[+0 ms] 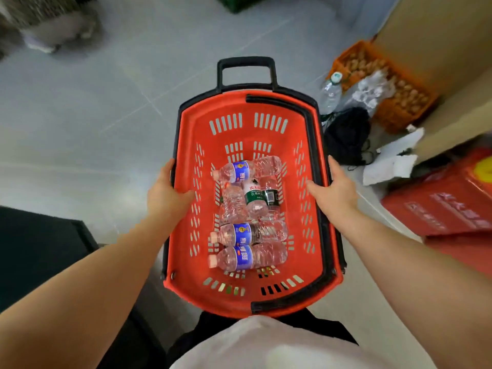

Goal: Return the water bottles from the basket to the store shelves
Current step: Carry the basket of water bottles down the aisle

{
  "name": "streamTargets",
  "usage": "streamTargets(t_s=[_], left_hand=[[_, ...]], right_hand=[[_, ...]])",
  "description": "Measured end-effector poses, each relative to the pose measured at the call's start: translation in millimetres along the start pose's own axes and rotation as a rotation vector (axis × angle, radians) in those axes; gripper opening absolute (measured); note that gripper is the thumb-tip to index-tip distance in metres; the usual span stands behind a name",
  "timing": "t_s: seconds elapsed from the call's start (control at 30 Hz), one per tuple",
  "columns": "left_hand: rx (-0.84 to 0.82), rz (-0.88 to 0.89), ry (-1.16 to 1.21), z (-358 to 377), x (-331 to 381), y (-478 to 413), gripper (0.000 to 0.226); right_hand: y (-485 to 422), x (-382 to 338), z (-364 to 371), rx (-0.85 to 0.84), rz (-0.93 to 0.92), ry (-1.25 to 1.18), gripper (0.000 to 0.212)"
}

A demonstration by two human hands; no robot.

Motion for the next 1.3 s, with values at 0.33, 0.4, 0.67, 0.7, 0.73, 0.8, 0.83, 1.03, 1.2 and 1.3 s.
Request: streamTargets(t_s=[0.33,0.4,0.67,0.7,0.73,0.8,0.83,1.03,1.2,1.3], left_hand=[[-0.347,0.434,-0.168,90.6,114.7,43.0,0.082],[-0.408,0.516,-0.194,121.6,140.0,68.5,0.082],[-0.713,0.741,-0.229,279.4,231.9,211.6,0.083],[-0.736,0.767,-0.233,299.6,241.7,234.2,0.083],[-0.753,0.797,-0.249,318.6,251.8,257.8,0.082],[-0.787,0.844,-0.273,353.4,271.4,303.6,0.079],[-0.814,0.863,-0.274,371.4,281.2,323.6,0.078],[-0.945,1.016,-0.271,482.0,341.3,428.5,0.077],[-1.054,1.171,-0.327,590.6,403.1,515.2,0.076],[-1.132,1.255,-0.334,660.6,441.6,561.7,0.078]], right_hand=[[113.4,103.7,-112.4,0.445,0.205,-0.261,0.048],[138.9,130.9,-140.1,0.522,0.285,-0.298,0.041],[229.9,280.6,-250.9,0.767,0.521,-0.574,0.043],[241.4,297.9,-266.5,0.797,0.541,-0.595,0.043],[253.4,313.9,-283.2,0.823,0.564,-0.603,0.042],[275.4,342.4,-315.8,0.871,0.608,-0.61,0.043],[284.8,356.9,-332.2,0.9,0.627,-0.607,0.047],[328.5,431.7,-424.0,1.081,0.745,-0.54,0.056],[334.5,504.7,-502.2,1.212,0.828,-0.518,0.053],[327.6,551.9,-549.2,1.275,0.881,-0.564,0.053]])
Point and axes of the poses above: each hand's wrist, its own y-axis away from the middle knuckle, its own z-axis out of the palm, x = y × z, the point moved 1 cm from there along -y, towards the middle knuckle, and after that the axes turned 5 degrees about z, right-handed, at the moved point
